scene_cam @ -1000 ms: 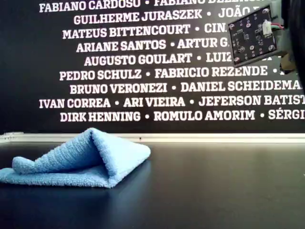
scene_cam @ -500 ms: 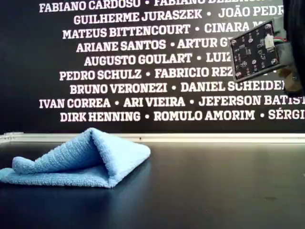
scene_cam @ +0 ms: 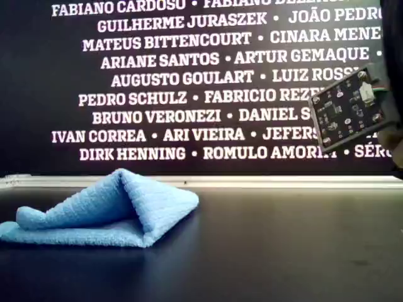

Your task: Fold a cloth

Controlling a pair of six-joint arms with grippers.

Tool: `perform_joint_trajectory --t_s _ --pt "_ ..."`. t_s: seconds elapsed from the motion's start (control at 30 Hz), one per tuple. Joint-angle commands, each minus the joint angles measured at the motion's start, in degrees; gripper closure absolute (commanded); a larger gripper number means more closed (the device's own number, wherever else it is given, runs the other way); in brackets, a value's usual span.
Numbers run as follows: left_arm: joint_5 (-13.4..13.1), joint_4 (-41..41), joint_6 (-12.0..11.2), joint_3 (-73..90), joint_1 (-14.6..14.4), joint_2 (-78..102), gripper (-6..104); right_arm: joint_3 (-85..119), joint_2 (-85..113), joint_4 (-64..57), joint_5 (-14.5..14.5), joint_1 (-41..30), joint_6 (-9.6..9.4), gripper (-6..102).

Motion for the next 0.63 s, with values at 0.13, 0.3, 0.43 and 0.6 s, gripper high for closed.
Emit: perform_joint_trajectory --t_s 0.13,0.3,0.43,0.6 --pt "0.0 0.0 -0.4 -0.8 0.9 0.2 28 0.8 1.7 0.6 -1.0 0.2 -0.09 94" --pt "0.0 0.0 -0.4 -0.8 0.9 0.2 28 0.8 1.7 0.6 -1.1 0.5 0.00 94" --pt "0.0 0.0 -0.4 -0.8 0.9 0.2 28 0.8 1.7 0.6 -1.1 0.5 0.00 94" --pt "0.0 0.0 -0.4 -0.8 0.9 0.2 28 0.8 1.7 0.6 -1.1 0.5 0.00 94"
